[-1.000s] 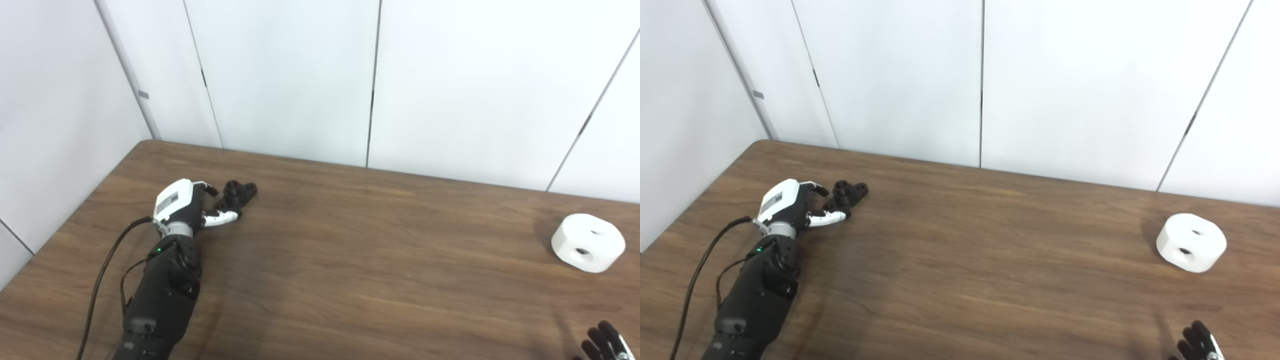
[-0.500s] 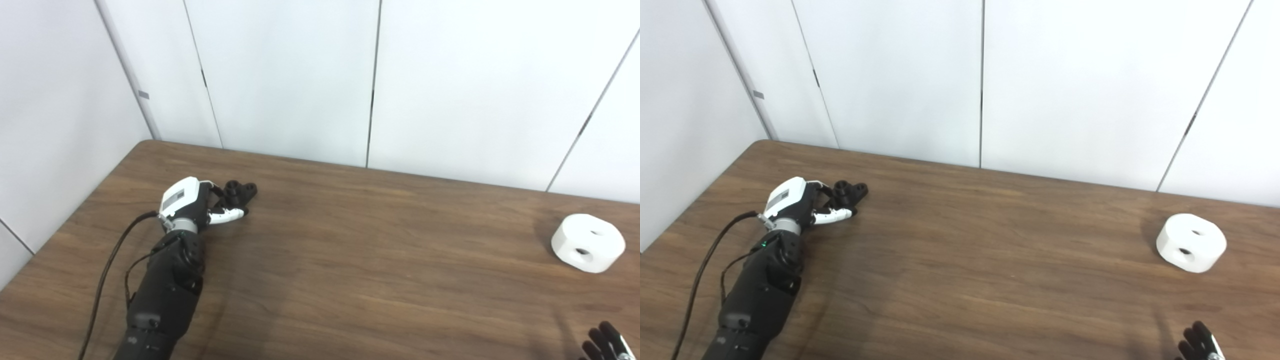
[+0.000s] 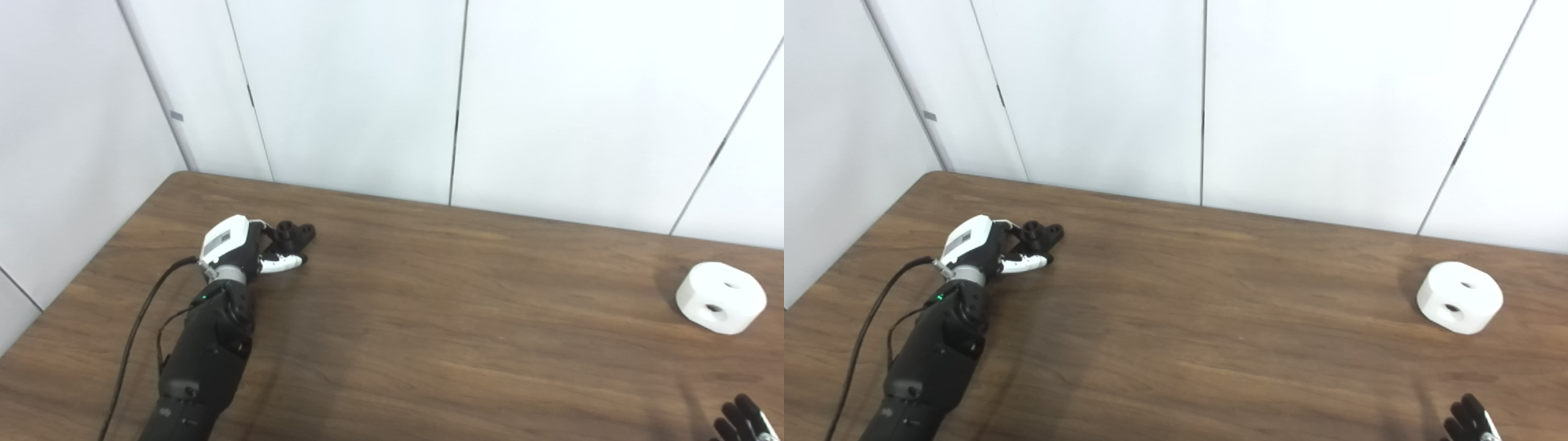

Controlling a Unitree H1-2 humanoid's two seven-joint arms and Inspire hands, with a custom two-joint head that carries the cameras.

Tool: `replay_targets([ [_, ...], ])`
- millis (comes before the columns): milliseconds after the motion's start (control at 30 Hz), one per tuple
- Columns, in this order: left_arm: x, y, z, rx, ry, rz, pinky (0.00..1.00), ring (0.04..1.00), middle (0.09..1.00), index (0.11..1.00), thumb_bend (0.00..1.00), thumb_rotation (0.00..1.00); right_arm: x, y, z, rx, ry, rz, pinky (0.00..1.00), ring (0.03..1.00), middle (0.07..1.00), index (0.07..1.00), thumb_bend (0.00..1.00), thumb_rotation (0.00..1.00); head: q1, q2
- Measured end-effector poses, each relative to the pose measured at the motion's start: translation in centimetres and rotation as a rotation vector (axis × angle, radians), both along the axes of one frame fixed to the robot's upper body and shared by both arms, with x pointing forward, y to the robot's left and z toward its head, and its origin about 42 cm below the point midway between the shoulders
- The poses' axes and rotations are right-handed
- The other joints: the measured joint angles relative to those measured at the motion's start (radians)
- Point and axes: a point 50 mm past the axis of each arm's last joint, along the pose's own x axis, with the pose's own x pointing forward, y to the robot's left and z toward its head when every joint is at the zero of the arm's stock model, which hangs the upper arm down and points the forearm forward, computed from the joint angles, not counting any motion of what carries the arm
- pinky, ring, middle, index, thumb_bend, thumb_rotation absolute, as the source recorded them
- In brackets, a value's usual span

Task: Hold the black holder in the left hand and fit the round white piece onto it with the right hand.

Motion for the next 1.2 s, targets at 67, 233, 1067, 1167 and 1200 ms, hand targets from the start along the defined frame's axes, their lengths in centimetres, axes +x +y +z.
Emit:
replay_targets([
  [67,0.04,-0.15,-0.03,0.017,-0.003,-0.003,0.94,0.937,0.873,0.684,0.8,0.33,-0.01,0.01,0.02,0.0,-0.001,0.0,1.0,1.0,1.0,1.0,0.6,0.99,0.0,0.0],
  [233,0.13,-0.59,-0.08,0.064,-0.011,-0.021,0.94,0.932,0.865,0.665,0.8,0.27,-0.07,0.06,0.26,0.002,-0.001,0.0,1.0,1.0,1.0,1.0,0.61,0.99,0.0,0.003],
  [1067,0.36,-0.45,-0.21,0.039,-0.019,-0.015,0.87,0.898,0.811,0.564,0.78,0.18,-0.32,0.03,0.56,0.001,-0.007,-0.009,1.0,1.0,1.0,1.0,0.63,0.98,-0.005,0.014],
  [1167,0.39,-0.28,-0.47,0.01,-0.044,0.002,0.85,0.89,0.805,0.505,0.59,0.09,-0.32,0.01,0.57,0.001,-0.007,-0.01,1.0,1.0,1.0,1.0,0.62,0.98,-0.005,0.014],
  [1200,0.39,-0.26,-0.49,0.004,-0.057,0.008,0.84,0.886,0.801,0.492,0.55,0.07,-0.32,0.0,0.57,0.001,-0.007,-0.01,1.0,1.0,1.0,1.0,0.62,0.98,-0.008,0.014],
])
